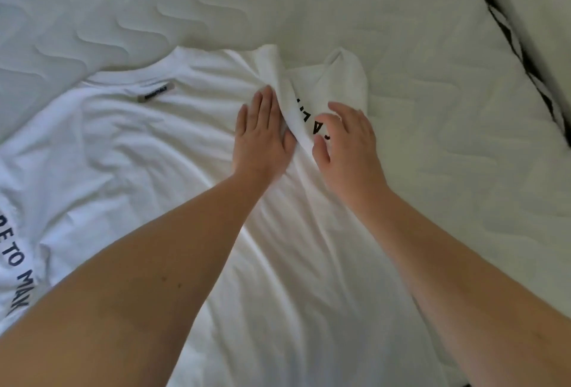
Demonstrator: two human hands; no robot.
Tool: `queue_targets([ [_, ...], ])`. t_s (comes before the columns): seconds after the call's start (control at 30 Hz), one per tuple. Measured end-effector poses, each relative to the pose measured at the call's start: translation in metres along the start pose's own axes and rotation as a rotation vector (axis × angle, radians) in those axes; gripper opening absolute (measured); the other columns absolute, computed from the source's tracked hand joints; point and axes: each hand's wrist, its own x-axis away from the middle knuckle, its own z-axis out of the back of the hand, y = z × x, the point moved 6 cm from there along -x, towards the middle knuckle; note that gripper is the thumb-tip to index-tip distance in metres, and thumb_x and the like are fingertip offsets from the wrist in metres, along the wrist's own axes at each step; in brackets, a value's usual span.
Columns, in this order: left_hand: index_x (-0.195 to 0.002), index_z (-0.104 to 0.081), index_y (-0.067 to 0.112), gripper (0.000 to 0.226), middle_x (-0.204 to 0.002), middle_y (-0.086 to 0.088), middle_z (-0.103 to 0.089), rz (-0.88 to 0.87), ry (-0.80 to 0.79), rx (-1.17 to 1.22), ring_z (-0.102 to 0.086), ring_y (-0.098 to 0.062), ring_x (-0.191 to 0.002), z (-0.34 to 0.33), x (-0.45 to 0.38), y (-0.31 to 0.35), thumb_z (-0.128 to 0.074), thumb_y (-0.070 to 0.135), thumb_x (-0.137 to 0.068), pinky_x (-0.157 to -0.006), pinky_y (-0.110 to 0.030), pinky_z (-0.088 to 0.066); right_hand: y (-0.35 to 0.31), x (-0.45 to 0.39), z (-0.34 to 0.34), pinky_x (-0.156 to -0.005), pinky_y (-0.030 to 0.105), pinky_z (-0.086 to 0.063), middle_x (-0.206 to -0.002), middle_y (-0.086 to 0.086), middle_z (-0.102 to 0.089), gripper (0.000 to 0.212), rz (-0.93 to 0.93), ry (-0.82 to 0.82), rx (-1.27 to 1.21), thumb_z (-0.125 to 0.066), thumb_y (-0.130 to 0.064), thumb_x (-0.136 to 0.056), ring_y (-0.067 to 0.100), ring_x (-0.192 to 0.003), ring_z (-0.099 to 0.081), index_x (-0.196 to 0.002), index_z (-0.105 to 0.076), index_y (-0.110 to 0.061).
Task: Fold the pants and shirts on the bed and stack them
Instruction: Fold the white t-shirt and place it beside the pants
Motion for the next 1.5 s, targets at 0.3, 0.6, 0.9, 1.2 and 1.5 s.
queue_targets([
  [0.3,-0.156,0.003,0.014,0.069,-0.166,-0.002,-0.001,-0.01,-0.027,-0.069,0.005,-0.015,-0.153,-0.014,-0.003,-0.008,-0.015,0.043,-0.096,-0.124,-0.046,-0.004,0.036,-0.103,-0.033,-0.116,0.038,-0.015,-0.158,0.003,-0.029,0.058,-0.042,-0.202,0.197,-0.05,-0.031,-0.096,0.023,-0.147,-0.021,-0.15,-0.032,-0.019],
  [0.6,-0.157,-0.005,0.009,0.075,-0.166,-0.006,-0.004,-0.027,-0.054,-0.073,0.002,-0.018,-0.153,-0.016,-0.003,-0.01,-0.023,0.045,-0.094,-0.123,-0.047,-0.005,0.053,-0.141,-0.025,-0.087,0.038,-0.033,-0.111,0.006,-0.058,0.045,0.027,-0.351,0.252,-0.069,-0.053,-0.081,0.028,-0.104,-0.051,-0.108,-0.058,-0.018],
  [0.9,-0.159,-0.002,0.021,0.073,-0.166,-0.005,0.002,-0.021,-0.045,-0.065,0.005,-0.018,-0.153,-0.017,-0.003,-0.011,-0.025,0.051,-0.096,-0.123,-0.046,-0.003,0.136,-0.078,0.025,-0.059,0.032,-0.032,-0.072,-0.01,-0.047,0.031,-0.534,-0.233,-0.028,-0.066,-0.04,-0.088,0.024,-0.071,-0.049,-0.093,-0.045,-0.019],
  [1.2,-0.158,-0.01,0.034,0.069,-0.166,-0.011,0.001,-0.067,-0.008,-0.09,0.003,-0.026,-0.153,-0.019,-0.001,-0.008,-0.027,0.055,-0.094,-0.122,-0.052,-0.008,0.13,-0.057,0.034,-0.1,0.045,-0.039,-0.123,0.011,-0.053,0.037,-0.631,-0.117,-0.113,-0.067,-0.013,-0.084,0.034,-0.116,-0.049,-0.119,-0.055,-0.011],
  [1.5,-0.157,-0.013,0.033,0.071,-0.166,-0.012,-0.001,-0.067,0.01,-0.085,0.003,-0.026,-0.153,-0.018,-0.002,-0.007,-0.03,0.056,-0.093,-0.121,-0.051,-0.006,0.062,-0.14,0.0,-0.107,0.039,-0.036,-0.128,-0.004,-0.06,0.038,-0.305,-0.318,-0.209,-0.057,-0.037,-0.093,0.02,-0.123,-0.051,-0.129,-0.055,-0.024],
])
